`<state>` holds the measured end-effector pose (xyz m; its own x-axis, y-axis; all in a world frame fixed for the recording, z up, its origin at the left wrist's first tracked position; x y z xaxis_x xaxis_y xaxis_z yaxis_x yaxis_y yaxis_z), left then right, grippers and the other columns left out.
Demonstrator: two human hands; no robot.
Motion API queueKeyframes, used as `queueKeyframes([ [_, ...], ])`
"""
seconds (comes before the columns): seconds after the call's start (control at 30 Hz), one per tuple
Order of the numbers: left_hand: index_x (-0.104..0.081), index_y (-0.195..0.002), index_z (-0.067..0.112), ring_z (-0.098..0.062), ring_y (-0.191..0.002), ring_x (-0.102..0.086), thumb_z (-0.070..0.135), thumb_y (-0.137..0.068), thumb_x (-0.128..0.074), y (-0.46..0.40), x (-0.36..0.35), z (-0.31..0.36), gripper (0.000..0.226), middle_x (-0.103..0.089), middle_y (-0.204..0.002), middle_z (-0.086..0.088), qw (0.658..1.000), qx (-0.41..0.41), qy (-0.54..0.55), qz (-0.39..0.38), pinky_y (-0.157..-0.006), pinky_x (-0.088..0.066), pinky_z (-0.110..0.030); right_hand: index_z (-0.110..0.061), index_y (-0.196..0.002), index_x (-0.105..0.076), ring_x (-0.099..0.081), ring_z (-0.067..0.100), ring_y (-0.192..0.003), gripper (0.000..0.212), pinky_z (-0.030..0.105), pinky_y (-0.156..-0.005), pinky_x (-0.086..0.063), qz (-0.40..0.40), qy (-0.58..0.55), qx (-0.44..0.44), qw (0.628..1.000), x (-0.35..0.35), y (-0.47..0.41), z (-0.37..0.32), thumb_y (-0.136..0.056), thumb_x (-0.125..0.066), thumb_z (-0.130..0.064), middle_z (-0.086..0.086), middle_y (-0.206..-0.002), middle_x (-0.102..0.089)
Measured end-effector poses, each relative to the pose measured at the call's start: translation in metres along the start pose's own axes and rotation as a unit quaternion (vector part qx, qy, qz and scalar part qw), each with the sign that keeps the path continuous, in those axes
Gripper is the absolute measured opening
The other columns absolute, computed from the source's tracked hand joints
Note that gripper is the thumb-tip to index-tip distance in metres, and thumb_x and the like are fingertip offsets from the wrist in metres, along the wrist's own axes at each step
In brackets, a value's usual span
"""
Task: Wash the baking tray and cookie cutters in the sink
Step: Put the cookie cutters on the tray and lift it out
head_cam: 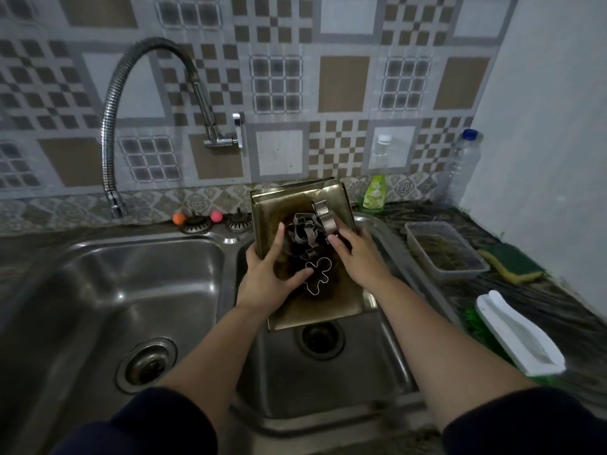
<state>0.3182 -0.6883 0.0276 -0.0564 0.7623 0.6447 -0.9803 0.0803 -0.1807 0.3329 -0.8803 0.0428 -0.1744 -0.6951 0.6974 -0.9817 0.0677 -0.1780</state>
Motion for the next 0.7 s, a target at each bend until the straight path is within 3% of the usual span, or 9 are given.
queueKeyframes([
  [0.13, 0.003, -0.139, 0.065, -0.026, -0.139, -0.031, 0.06, -0.073, -0.068, -0.003, 0.01, 0.009, 0.097, -0.007, -0.155, -0.001, 1.0, -0.013, -0.01, 0.009, -0.096, -0.046, -0.04, -0.066, -0.138, -0.002, -0.031, 0.026, -0.139, 0.057, 0.051, -0.107, -0.033, 0.013, -0.003, 0.03, 0.999, 0.008, 0.0, -0.016, -0.096, -0.037, -0.054, 0.001, -0.157, -0.019],
  [0.23, 0.002, -0.139, 0.065, -0.027, -0.138, -0.031, 0.06, -0.074, -0.068, -0.004, 0.014, 0.012, 0.096, -0.008, -0.155, -0.002, 1.0, -0.021, -0.01, 0.011, -0.097, -0.045, -0.041, -0.064, -0.139, 0.004, -0.031, 0.025, -0.139, 0.061, 0.05, -0.106, -0.033, 0.022, -0.002, 0.032, 0.999, 0.011, 0.001, -0.02, -0.096, -0.039, -0.052, 0.002, -0.157, -0.019],
  [0.47, -0.002, -0.141, 0.062, -0.027, -0.139, -0.03, 0.058, -0.076, -0.068, -0.006, 0.02, 0.023, 0.094, -0.009, -0.155, -0.004, 0.998, -0.046, 0.002, 0.037, -0.102, -0.041, -0.04, -0.06, -0.142, -0.001, -0.036, 0.027, -0.136, 0.06, 0.049, -0.102, -0.038, 0.05, 0.017, 0.04, 0.998, 0.023, 0.001, -0.029, -0.095, -0.038, -0.054, 0.004, -0.155, -0.021],
  [0.7, 0.001, -0.14, 0.062, -0.026, -0.136, -0.036, 0.059, -0.077, -0.066, -0.013, 0.026, 0.035, 0.092, -0.011, -0.155, -0.006, 0.995, -0.064, 0.002, 0.083, -0.093, -0.043, -0.032, -0.064, -0.138, -0.007, -0.021, 0.035, -0.143, 0.054, 0.058, -0.107, -0.029, 0.071, 0.027, 0.05, 0.996, 0.035, -0.001, -0.038, -0.095, -0.039, -0.054, 0.009, -0.159, -0.006],
])
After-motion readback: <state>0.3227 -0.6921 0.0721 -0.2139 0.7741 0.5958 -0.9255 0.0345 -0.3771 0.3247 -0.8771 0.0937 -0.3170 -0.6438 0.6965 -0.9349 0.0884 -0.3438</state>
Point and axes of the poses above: each hand's wrist, its own y-axis away from the middle knuckle, its own x-axis out of the back of the hand, z = x × y, the point moved 7 cm from there along -y, towards the middle knuckle
